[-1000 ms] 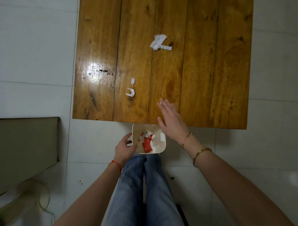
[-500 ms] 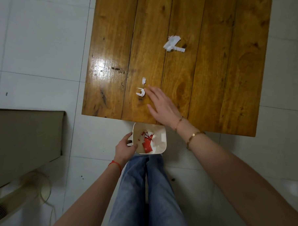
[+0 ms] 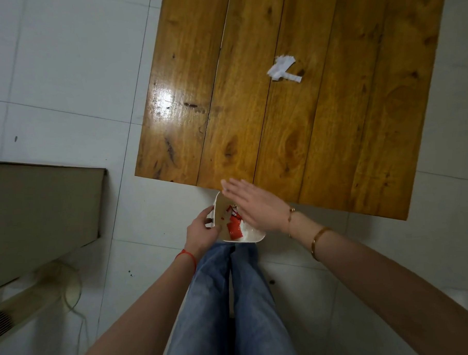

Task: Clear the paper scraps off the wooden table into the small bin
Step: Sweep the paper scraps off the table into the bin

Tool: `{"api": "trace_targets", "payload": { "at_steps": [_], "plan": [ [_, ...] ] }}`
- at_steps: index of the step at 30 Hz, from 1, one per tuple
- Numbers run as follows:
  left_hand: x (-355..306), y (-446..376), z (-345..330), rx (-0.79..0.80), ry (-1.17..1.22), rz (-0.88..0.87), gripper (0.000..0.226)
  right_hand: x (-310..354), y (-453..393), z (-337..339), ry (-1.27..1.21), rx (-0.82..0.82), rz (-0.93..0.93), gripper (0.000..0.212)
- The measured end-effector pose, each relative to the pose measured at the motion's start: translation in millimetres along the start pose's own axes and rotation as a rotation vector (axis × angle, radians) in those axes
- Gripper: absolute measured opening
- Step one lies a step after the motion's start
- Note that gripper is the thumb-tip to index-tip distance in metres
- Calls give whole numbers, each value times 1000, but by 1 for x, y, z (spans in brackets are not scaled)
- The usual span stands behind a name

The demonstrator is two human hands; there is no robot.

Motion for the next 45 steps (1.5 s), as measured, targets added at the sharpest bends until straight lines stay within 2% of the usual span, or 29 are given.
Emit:
{"api": "trace_targets", "payload": {
  "at_steps": [3,6,13,17,23,30,34,38,45],
  "plan": [
    [-3,2,-6,12,-8,-11,56,18,25,-15,-130,11,50,54],
    [-6,3,-13,18,-4,-9,56,18,36,-5,-221,-113,12,51],
    [-12,0,-26,37,8,4,57,-94,14,88,-261,-488,-468,50],
    [-17,-5,-31,37,-7,3,56,-151,-5,142,-269,-580,-585,51],
    [-24,-10,-34,27,-9,12,55,-191,-44,181,-253,-471,-552,57],
    [-28,-13,-34,28,-22,29,56,-190,-58,172,-209,-358,-524,54],
    [-28,-11,-33,23,-23,32,56,-145,-35,146,-134,-382,-370,49],
    [-26,-8,-32,13,-28,31,55,-83,3,82,-136,-300,-255,47],
    [-21,6,-28,2,-33,5,55,4,56,-14,-221,-222,-157,41]
  ]
}}
Point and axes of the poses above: each hand's wrist, its own y-axis away from the middle knuckle, its own z-axis out of the back of the hand, x = y × z, the point moved 8 cm from there along -y, towards the middle knuckle, and after that the axes turned 8 degrees about -y, right-handed, at the moved point
